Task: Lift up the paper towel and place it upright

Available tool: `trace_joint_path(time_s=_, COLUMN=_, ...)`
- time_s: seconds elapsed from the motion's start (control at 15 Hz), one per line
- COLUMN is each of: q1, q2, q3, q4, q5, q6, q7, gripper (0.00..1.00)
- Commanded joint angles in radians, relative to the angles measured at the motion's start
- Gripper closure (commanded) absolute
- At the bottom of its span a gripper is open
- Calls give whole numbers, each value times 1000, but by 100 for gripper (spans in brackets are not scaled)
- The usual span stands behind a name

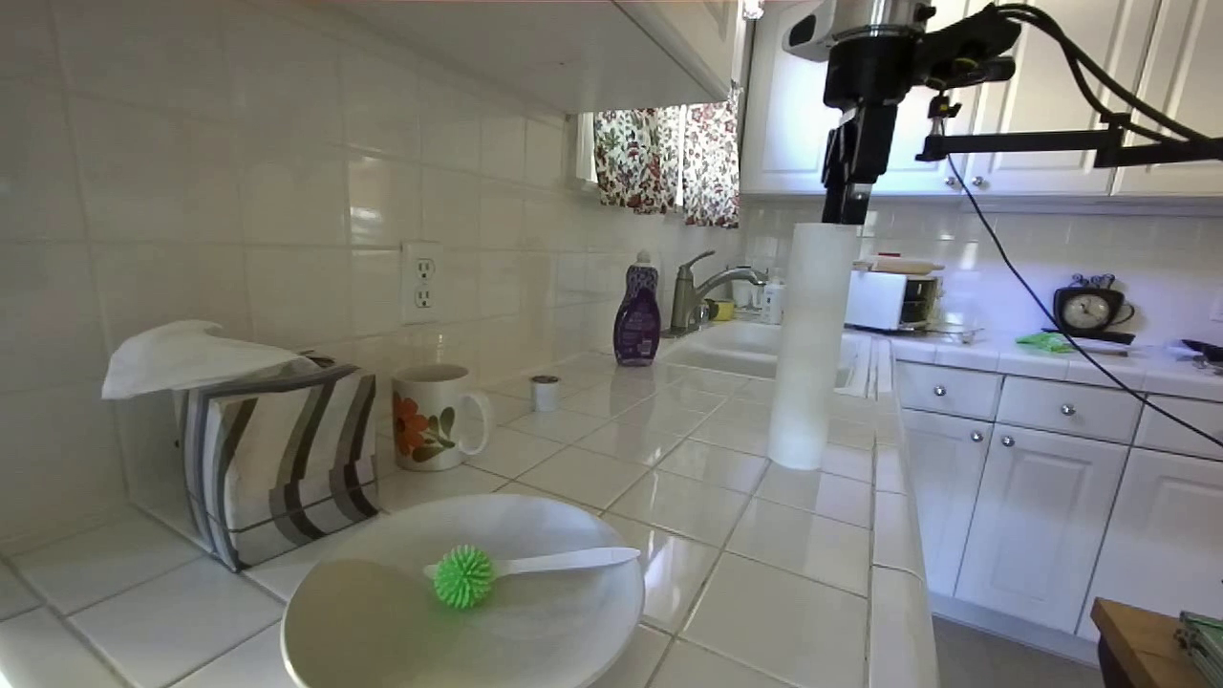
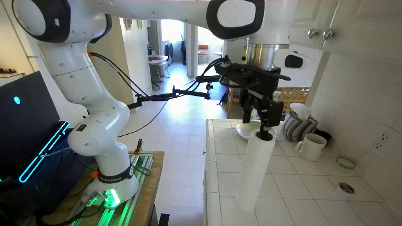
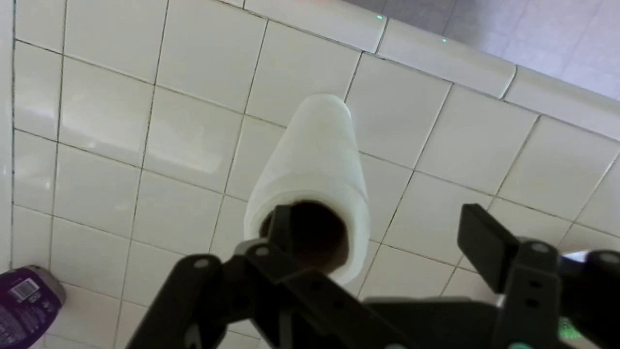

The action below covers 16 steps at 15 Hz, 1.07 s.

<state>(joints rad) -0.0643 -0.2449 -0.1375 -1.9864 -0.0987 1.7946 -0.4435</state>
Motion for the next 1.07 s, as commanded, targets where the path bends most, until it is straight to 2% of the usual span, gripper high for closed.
trace_joint_path(time_s=0.0, q1=7, q2=-55, q3=5, q4=-15, q5=22, q6=-43, q7=26, gripper=0)
trace_joint_path(time_s=0.27, q1=15, q2=-95, q3=11, q4=17, q5=47, q6=-122, q7=64, gripper=0)
trace_joint_path(time_s=0.47, q1=25, q2=-98, q3=16, q4=105, q5=116, q6=-383, q7=111, gripper=0)
trace_joint_path(time_s=0.53, q1=21, q2=-107, q3=22, q4=162, q5=141, q6=-467, q7=174, gripper=0)
trace_joint_path(time_s=0.73, q1=6, q2=-132, q3=28, q4=291, q5=226, q6=-624, q7=348, gripper=0)
trace_joint_path(time_s=0.87, q1=-9, q2=-160, q3=33, q4=335, q5=235, q6=-615, q7=447, gripper=0)
trace_joint_path(time_s=0.93, q1=9, q2=-147, q3=29, q4=286, q5=199, q6=-590, q7=365, gripper=0)
trace_joint_path(time_s=1.0, q1=5, q2=-158, q3=30, q4=311, q5=204, q6=-596, q7=397, gripper=0)
